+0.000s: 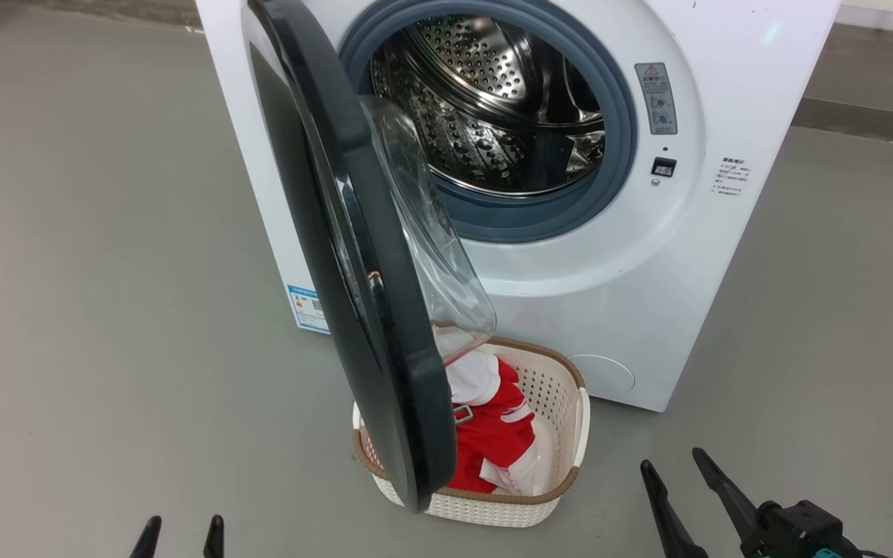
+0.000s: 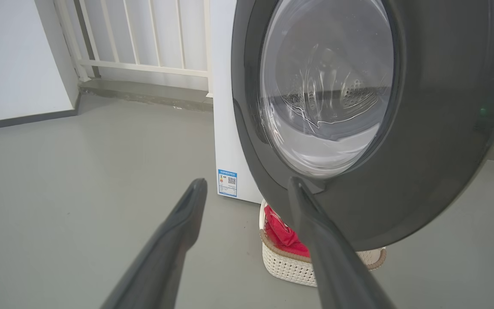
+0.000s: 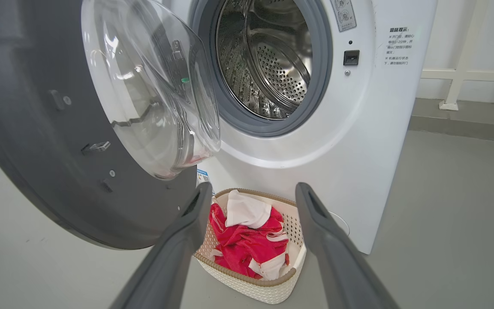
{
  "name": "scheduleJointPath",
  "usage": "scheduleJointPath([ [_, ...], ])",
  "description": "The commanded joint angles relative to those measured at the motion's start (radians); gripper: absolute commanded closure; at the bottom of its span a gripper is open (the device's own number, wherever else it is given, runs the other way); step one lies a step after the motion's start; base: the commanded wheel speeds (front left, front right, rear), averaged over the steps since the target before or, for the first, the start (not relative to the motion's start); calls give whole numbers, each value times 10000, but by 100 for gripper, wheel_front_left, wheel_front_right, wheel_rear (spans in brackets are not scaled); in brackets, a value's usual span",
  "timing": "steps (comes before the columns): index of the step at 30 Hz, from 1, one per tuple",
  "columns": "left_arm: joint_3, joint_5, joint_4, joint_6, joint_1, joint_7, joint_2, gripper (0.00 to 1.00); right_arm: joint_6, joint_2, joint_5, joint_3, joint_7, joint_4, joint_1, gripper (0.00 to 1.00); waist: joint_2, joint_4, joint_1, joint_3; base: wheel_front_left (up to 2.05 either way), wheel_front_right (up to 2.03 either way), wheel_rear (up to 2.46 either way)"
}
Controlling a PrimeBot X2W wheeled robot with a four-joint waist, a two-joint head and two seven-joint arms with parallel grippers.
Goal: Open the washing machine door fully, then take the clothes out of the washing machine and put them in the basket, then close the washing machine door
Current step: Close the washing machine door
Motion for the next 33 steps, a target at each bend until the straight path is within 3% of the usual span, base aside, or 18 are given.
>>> scheduleJointPath([
  [1,362,87,-230,-54,-111,-122,-15,0,65,-71,93,171,-65,-224,-254,0,0,1,0,-4,0,0,0],
  [27,293,-68,-299,-54,-260,-122,5,0,65,-56,79,211,-65,-208,-266,0,0,-6,0,50,0,0,0],
  [28,286,-158,-314,-54,-305,-122,31,12,65,-54,73,200,-65,-210,-268,0,0,-5,0,51,0,0,0],
  [29,293,-279,-339,-54,-358,-122,65,48,65,-50,65,191,-65,-212,-267,0,0,-5,0,56,0,0,0],
  [31,322,-610,-359,-54,-495,-122,182,85,65,-44,49,181,-65,-223,-265,0,0,-14,0,81,0,0,0],
  [32,335,-855,-383,-54,-591,-122,244,98,65,-41,42,173,-65,-229,-263,0,0,-18,0,99,0,0,0],
  [33,318,-1061,-452,-54,-686,-122,331,100,65,-38,39,159,-65,-235,-262,0,0,-23,0,114,0,0,0],
])
